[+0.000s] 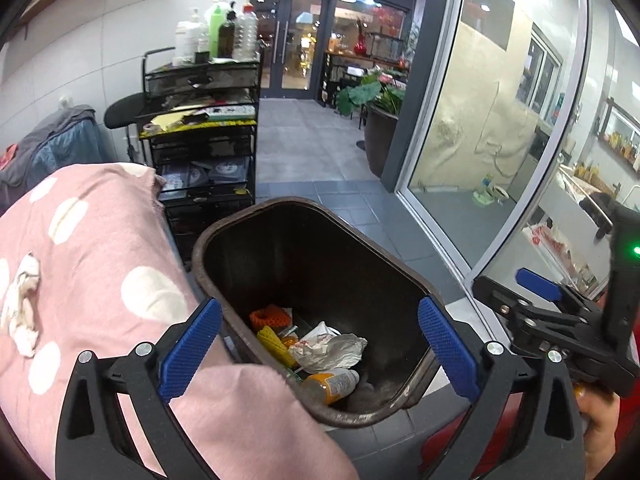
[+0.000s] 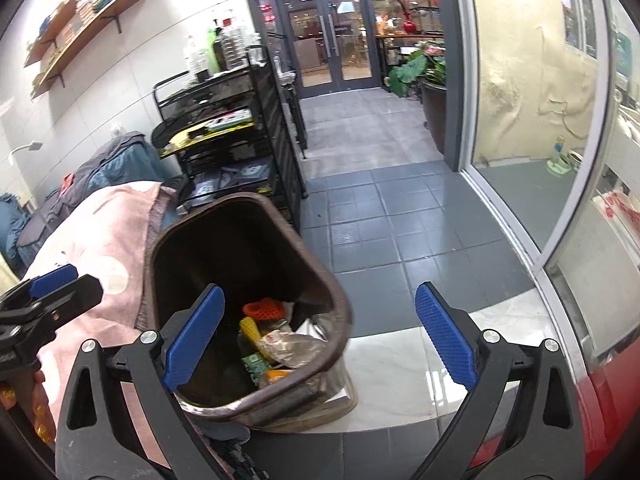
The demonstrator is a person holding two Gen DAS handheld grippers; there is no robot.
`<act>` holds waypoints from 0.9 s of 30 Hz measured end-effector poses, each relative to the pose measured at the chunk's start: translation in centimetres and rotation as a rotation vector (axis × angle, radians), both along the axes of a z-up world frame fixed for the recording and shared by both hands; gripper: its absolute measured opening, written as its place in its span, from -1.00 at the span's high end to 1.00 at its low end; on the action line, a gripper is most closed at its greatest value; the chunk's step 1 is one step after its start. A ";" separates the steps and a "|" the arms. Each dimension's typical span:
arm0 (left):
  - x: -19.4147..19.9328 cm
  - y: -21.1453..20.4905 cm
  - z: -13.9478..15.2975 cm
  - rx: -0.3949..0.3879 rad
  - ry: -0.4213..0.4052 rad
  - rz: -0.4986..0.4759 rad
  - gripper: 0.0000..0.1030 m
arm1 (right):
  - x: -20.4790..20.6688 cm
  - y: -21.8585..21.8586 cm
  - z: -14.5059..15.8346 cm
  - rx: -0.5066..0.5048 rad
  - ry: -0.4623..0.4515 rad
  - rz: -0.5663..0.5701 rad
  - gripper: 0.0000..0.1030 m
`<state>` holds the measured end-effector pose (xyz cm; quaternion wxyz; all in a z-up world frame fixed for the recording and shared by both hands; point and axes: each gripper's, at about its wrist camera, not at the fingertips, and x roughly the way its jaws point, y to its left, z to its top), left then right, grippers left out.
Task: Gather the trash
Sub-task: 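Move both tools back over the bed toward the crumpled tissues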
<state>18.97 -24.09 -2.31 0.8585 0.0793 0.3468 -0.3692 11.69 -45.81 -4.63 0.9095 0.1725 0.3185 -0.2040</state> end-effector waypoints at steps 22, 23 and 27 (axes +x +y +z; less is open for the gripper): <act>-1.2 15.9 2.0 -0.072 -0.099 0.362 -0.88 | 5.9 11.1 1.9 0.020 -0.062 0.376 -0.84; -1.1 16.7 2.1 -0.069 -0.100 0.377 -0.88 | 6.2 11.8 1.9 0.027 -0.063 0.399 -0.84; -1.1 19.7 1.9 -0.037 -0.110 0.432 -0.88 | 8.3 14.6 1.8 0.096 -0.043 0.507 -0.84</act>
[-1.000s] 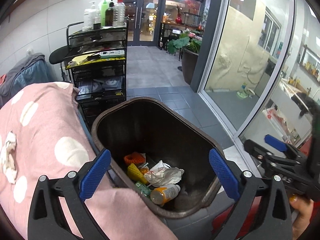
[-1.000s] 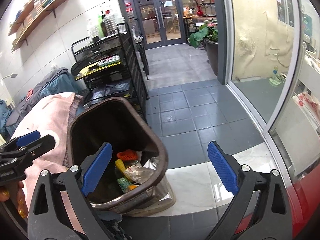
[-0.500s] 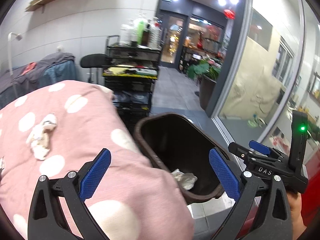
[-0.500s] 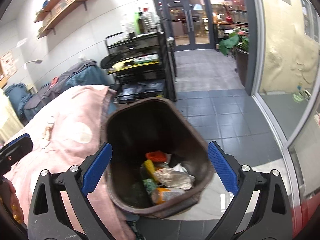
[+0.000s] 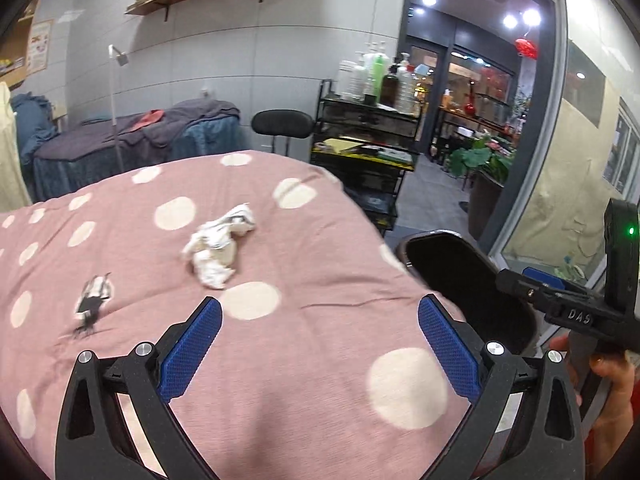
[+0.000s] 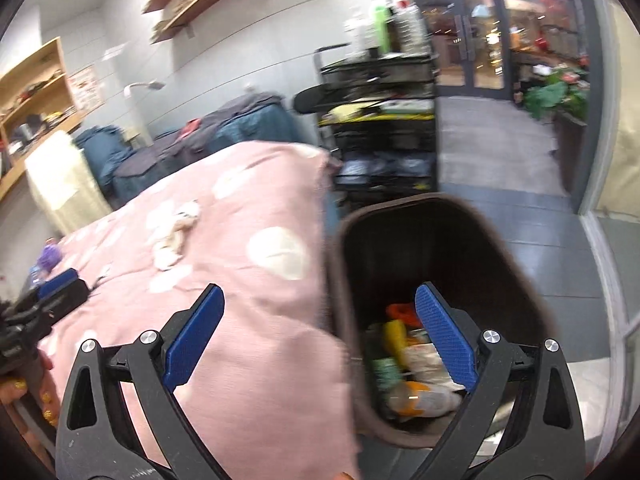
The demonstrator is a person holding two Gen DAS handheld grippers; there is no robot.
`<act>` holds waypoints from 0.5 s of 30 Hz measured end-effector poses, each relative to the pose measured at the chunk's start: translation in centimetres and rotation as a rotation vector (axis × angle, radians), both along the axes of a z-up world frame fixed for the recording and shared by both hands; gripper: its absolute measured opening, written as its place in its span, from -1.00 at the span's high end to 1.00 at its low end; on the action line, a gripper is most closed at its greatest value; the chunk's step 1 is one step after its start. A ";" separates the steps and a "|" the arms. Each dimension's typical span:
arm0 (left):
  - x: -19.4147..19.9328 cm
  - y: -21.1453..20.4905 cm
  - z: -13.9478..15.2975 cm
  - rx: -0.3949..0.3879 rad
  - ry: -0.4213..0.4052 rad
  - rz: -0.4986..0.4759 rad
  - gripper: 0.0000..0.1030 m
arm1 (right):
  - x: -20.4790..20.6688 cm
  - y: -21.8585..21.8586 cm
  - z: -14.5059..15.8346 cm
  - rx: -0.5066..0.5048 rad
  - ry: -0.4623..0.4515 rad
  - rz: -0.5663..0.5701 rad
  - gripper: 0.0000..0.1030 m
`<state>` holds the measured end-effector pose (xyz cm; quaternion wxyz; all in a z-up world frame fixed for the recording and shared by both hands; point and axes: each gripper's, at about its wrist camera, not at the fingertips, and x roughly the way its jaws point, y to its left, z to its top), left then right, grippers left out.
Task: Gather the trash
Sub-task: 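Move both tools back over the bed toward the crumpled tissues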
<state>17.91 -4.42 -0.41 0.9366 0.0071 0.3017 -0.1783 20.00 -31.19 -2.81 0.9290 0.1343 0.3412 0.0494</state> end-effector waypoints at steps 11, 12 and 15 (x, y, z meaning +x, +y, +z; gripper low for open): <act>1.1 8.7 -1.4 -0.001 0.057 0.142 -0.88 | 5.7 10.5 0.6 0.000 0.049 0.279 -0.84; 1.3 9.1 -1.5 0.007 0.060 0.147 -0.88 | 6.3 11.0 0.7 -0.001 0.055 0.295 -0.84; 1.9 10.3 -2.0 0.045 0.075 0.167 -0.88 | 8.5 13.0 0.4 -0.012 0.094 0.337 -0.84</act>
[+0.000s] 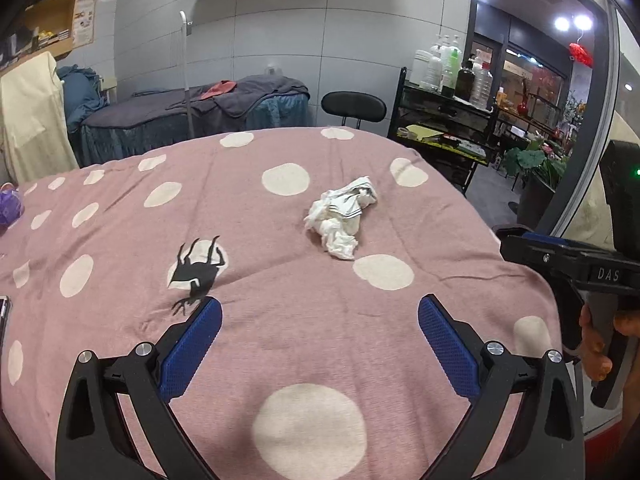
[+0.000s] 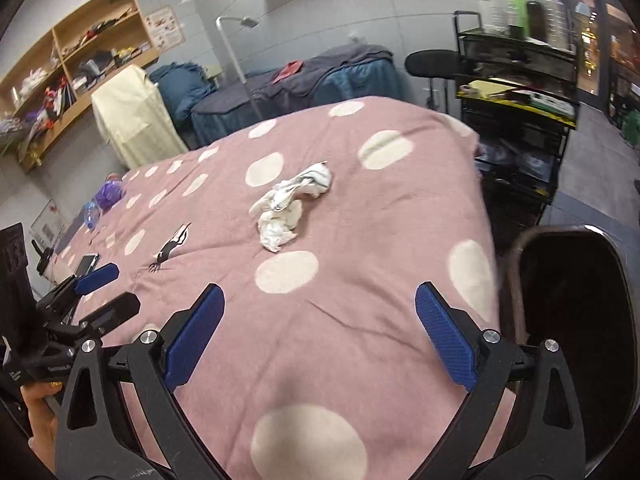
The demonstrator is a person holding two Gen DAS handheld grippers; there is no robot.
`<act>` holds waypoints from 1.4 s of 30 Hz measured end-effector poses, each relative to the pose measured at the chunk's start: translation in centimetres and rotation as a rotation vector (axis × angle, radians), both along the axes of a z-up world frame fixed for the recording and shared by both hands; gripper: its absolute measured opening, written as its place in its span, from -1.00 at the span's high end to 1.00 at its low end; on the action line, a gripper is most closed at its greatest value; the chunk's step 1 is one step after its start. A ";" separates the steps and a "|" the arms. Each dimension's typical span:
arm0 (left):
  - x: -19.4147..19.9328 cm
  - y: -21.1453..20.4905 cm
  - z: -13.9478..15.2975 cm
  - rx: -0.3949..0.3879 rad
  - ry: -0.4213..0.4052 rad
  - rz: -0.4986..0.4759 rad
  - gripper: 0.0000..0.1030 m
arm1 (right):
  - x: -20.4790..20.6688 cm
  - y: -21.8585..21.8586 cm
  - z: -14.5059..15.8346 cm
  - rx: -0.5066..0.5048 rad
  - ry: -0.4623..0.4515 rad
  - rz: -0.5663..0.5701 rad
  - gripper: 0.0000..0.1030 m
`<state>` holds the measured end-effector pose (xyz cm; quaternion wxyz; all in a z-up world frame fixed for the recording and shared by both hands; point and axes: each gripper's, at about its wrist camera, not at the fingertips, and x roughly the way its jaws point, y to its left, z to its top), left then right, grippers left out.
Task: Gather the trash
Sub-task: 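Move both tools back over the bed toward the crumpled tissues, then grasp the white tissue with the right gripper while the left grasps the crumpled tissue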
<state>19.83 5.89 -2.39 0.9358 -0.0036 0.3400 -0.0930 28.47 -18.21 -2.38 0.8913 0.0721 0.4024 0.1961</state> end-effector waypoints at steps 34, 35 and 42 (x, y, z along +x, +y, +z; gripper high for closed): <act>12.9 -3.3 -3.8 -0.011 0.274 -0.159 -0.74 | 18.1 3.3 -1.7 0.180 0.180 -0.103 0.24; 13.5 -3.7 -4.0 -0.006 0.287 -0.162 -0.68 | 17.4 2.8 -1.1 0.169 0.159 -0.102 0.24; 18.1 -5.7 -6.0 0.034 0.379 -0.161 -0.36 | 11.5 -0.3 1.5 0.107 0.050 -0.097 0.24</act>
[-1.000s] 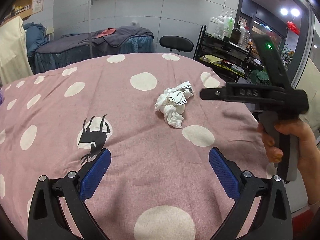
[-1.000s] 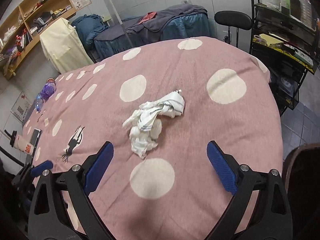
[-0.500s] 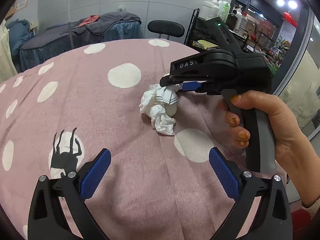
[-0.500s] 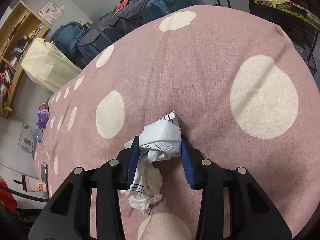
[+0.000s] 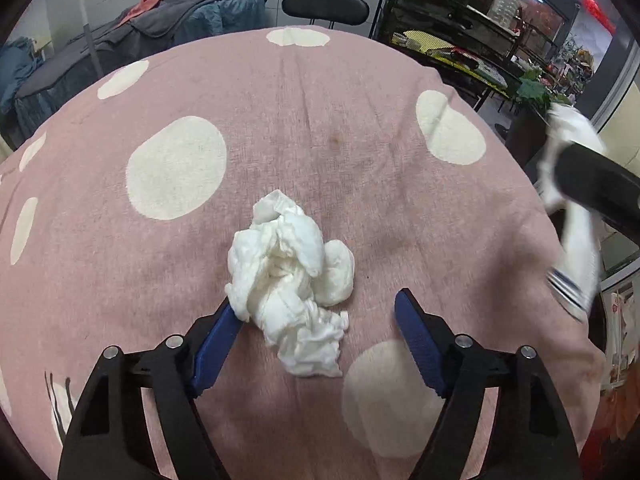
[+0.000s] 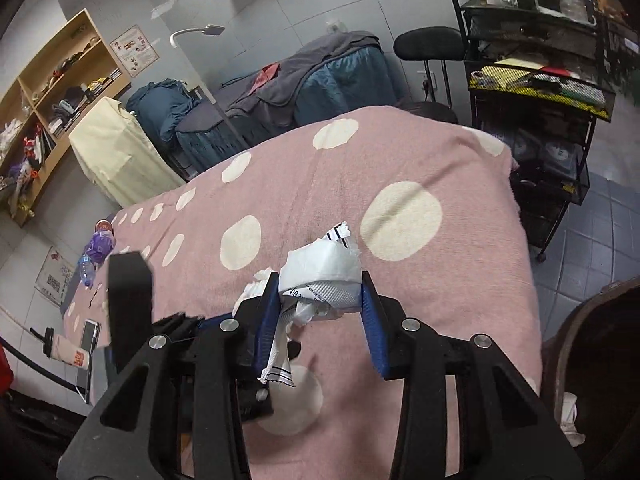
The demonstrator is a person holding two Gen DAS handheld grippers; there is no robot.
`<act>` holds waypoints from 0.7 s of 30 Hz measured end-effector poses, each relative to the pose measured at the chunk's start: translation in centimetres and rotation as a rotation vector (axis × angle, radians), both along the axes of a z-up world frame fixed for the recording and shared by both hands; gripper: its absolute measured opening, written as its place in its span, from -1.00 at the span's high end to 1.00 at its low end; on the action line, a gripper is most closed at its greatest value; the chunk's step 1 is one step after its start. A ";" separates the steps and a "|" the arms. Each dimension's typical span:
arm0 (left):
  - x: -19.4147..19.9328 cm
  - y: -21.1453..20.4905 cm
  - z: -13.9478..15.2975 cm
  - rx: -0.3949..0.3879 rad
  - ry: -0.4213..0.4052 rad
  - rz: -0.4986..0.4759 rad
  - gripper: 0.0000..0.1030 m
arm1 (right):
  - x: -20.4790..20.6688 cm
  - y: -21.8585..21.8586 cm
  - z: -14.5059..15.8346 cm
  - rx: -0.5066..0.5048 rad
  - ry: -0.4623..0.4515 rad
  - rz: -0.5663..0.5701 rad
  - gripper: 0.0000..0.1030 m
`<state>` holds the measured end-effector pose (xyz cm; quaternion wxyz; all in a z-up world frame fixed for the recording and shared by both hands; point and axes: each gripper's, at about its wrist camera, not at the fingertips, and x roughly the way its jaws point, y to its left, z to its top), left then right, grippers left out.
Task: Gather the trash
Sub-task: 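Grasp the white tissue with the right gripper while the left grasps the crumpled tissue, then carry both tissues over the bin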
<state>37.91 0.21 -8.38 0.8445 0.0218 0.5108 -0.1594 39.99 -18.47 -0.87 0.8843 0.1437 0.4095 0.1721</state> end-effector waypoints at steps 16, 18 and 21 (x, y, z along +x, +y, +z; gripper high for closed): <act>-5.0 3.5 2.9 -0.108 -0.104 0.085 0.38 | -8.9 -5.1 1.8 -0.013 -0.128 -0.051 0.24; -6.5 3.8 3.8 -0.127 -0.136 0.095 0.38 | -10.0 -5.7 1.8 -0.018 -0.143 -0.063 0.24; -9.2 3.8 5.1 -0.143 -0.194 0.098 0.38 | -11.7 -6.3 2.0 -0.031 -0.166 -0.074 0.24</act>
